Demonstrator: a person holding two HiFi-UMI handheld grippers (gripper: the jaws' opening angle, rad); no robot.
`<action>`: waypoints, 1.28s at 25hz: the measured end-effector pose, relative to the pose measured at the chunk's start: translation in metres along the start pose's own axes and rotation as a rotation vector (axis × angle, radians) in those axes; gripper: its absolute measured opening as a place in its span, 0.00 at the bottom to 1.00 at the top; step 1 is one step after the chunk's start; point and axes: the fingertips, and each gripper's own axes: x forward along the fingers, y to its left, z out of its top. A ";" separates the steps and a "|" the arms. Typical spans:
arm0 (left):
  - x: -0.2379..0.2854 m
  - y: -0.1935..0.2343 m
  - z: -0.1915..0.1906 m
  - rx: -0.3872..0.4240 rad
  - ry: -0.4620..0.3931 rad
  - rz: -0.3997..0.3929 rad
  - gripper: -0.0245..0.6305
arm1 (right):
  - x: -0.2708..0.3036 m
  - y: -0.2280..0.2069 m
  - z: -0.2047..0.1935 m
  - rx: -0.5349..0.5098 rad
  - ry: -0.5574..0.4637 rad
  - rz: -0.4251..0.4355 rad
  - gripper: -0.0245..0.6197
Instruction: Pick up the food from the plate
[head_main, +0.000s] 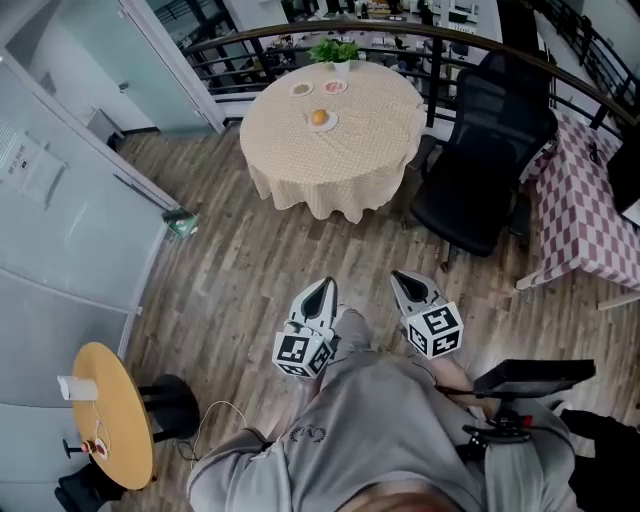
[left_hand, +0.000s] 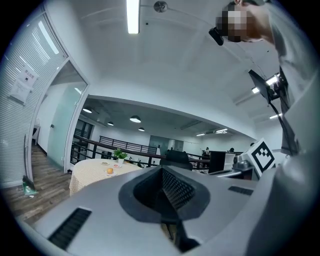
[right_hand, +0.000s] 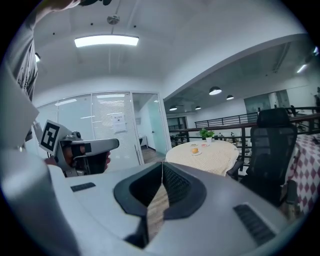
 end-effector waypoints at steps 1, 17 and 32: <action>0.004 0.000 0.000 0.003 -0.003 -0.003 0.05 | 0.001 -0.001 -0.002 -0.001 0.008 0.001 0.06; 0.062 0.043 0.001 -0.020 -0.014 -0.028 0.05 | 0.049 -0.034 -0.009 0.014 0.083 -0.033 0.06; 0.151 0.154 0.014 -0.060 0.003 -0.095 0.05 | 0.187 -0.040 0.030 -0.003 0.123 -0.031 0.06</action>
